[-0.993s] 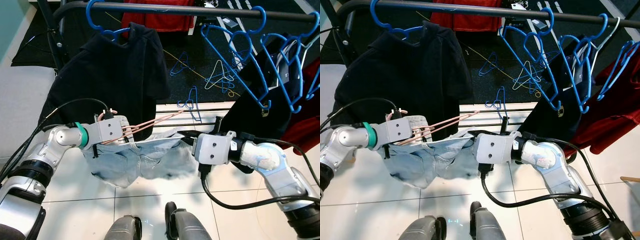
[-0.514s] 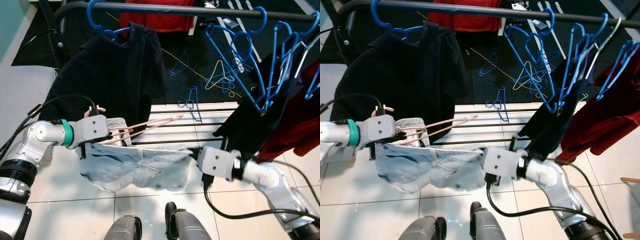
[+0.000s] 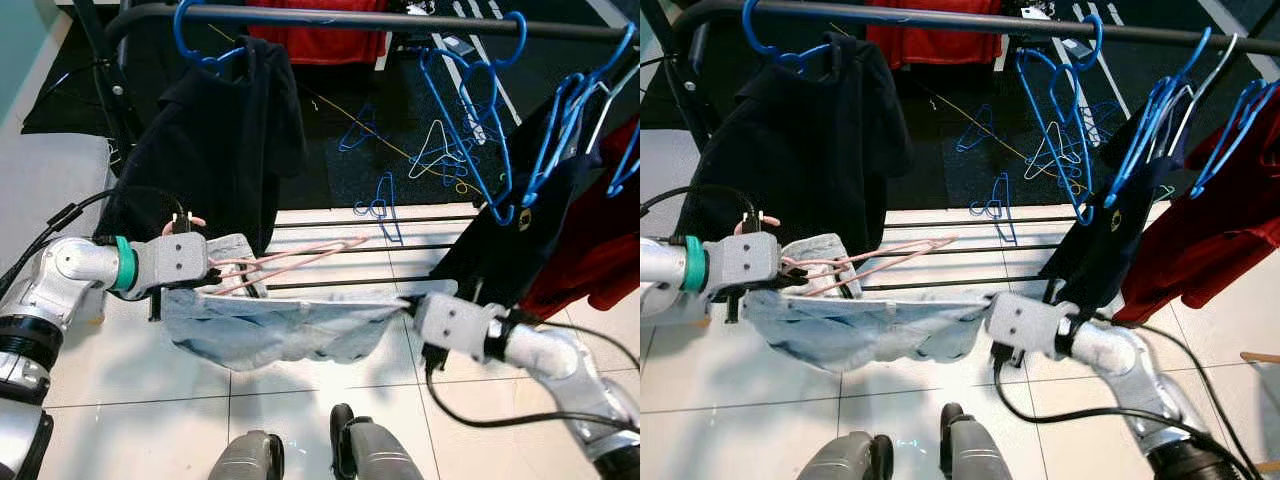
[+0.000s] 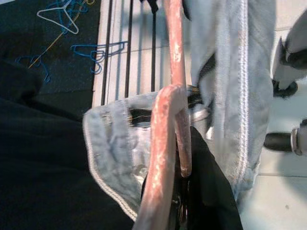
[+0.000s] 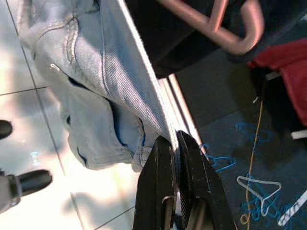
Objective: Hang hanger
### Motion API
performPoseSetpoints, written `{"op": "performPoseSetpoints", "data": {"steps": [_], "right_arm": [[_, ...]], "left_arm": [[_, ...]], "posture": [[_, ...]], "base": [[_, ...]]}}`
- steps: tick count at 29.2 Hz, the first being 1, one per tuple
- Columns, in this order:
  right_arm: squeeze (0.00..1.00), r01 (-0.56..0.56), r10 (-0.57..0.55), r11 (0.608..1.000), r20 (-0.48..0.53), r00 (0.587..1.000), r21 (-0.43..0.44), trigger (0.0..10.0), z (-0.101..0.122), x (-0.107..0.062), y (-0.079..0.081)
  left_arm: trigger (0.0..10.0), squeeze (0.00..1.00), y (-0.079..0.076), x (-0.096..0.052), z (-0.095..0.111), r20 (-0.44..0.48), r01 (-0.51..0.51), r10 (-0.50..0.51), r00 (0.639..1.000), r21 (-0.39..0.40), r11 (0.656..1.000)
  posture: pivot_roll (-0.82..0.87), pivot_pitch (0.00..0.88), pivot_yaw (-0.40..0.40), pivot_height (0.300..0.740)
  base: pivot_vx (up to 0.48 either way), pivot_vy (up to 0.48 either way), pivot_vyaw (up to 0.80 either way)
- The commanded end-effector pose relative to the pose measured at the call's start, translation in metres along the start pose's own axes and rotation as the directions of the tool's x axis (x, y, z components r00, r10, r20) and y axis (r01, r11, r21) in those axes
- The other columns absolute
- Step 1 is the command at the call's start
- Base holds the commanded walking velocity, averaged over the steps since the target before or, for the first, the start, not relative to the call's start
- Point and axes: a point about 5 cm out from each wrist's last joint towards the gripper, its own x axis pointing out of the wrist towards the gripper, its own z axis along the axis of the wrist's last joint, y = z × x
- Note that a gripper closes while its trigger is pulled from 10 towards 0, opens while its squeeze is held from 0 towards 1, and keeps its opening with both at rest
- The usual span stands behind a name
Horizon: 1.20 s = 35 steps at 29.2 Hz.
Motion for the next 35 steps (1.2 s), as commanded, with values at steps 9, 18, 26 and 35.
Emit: {"op": "performPoseSetpoints", "data": {"steps": [9, 18, 26, 35], "right_arm": [[0.0, 0.081, -0.085, 0.995, -0.083, 0.993, -0.056, 10.0, -0.016, -0.02, -0.029], [0.0, 0.086, -0.093, 0.992, -0.075, 0.993, -0.096, 10.0, -0.014, -0.018, -0.04], [0.0, 0.081, -0.078, 0.984, 0.025, 0.997, -0.159, 10.0, 0.011, -0.005, -0.052], [0.0, 0.039, -0.007, 0.978, 0.153, 0.988, -0.204, 10.0, 0.045, 0.01, -0.048]], "left_arm": [[10.0, 0.0, -0.019, -0.008, -0.02, -0.116, 0.108, -0.109, 0.987, -0.013, 0.994], [10.0, 0.0, -0.03, -0.006, -0.023, -0.117, 0.159, -0.159, 0.98, -0.008, 0.987], [10.0, 0.0, -0.044, 0.013, -0.02, -0.102, 0.19, -0.188, 0.977, 0.012, 0.982], [10.0, 0.0, -0.047, 0.027, -0.015, -0.092, 0.186, -0.183, 0.979, 0.021, 0.982]], "posture": [[-0.06, 0.145, 0.043, 0.74], [-0.05, 0.146, 0.041, 0.74], [-0.05, 0.145, 0.039, 0.74], [-0.06, 0.147, 0.04, 0.74]], "base": [[0.0, 0.0, 0.0], [0.0, 0.0, 0.0], [0.0, 0.0, 0.0], [0.0, 0.0, 0.0]]}}
